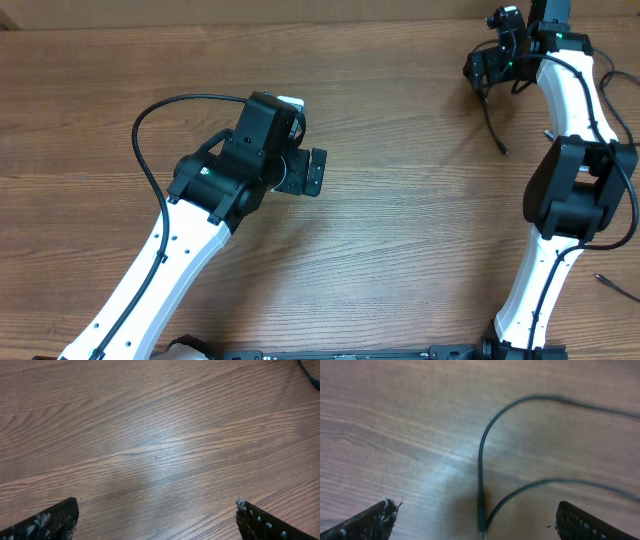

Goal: Untangle cables
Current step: 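Carry the held cable rightward to the cable pile at the right edge, then release the cable at the right edge and raise the right gripper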

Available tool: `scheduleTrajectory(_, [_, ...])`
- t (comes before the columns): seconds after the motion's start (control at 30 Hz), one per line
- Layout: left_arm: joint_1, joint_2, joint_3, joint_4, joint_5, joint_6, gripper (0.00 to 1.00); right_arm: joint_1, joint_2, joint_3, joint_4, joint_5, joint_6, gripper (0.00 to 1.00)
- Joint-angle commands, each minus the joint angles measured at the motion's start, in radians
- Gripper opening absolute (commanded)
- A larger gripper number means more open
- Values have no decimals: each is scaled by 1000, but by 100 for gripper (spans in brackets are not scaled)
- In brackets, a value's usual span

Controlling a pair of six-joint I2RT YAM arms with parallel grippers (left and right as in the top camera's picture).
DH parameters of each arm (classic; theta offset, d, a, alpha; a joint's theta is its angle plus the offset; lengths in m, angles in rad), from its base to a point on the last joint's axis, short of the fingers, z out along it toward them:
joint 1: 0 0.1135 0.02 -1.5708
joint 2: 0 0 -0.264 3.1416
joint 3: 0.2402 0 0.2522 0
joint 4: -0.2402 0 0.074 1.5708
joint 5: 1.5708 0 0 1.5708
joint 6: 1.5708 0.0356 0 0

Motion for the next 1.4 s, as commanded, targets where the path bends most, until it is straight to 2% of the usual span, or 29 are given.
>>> scheduleTrajectory(0.0, [4, 0, 13, 1, -10, 15, 100, 2, 4, 16, -37, -13, 36, 100])
scheduleTrajectory(0.3, [4, 0, 13, 1, -10, 15, 100, 8, -63, 153, -241, -13, 42, 100])
scheduleTrajectory(0.6, [4, 0, 13, 1, -10, 15, 100, 17, -267, 188, -306, -73, 195, 100])
scheduleTrajectory(0.83, [4, 0, 13, 1, -10, 15, 100, 51, -390, 188, -548, -227, 200, 100])
scheduleTrajectory(1.03, [4, 0, 13, 1, -10, 15, 100, 78, -410, 187, -793, -366, 199, 100])
scheduleTrajectory(1.37, [4, 0, 13, 1, -10, 15, 100, 84, -410, 186, -836, -368, 199, 100])
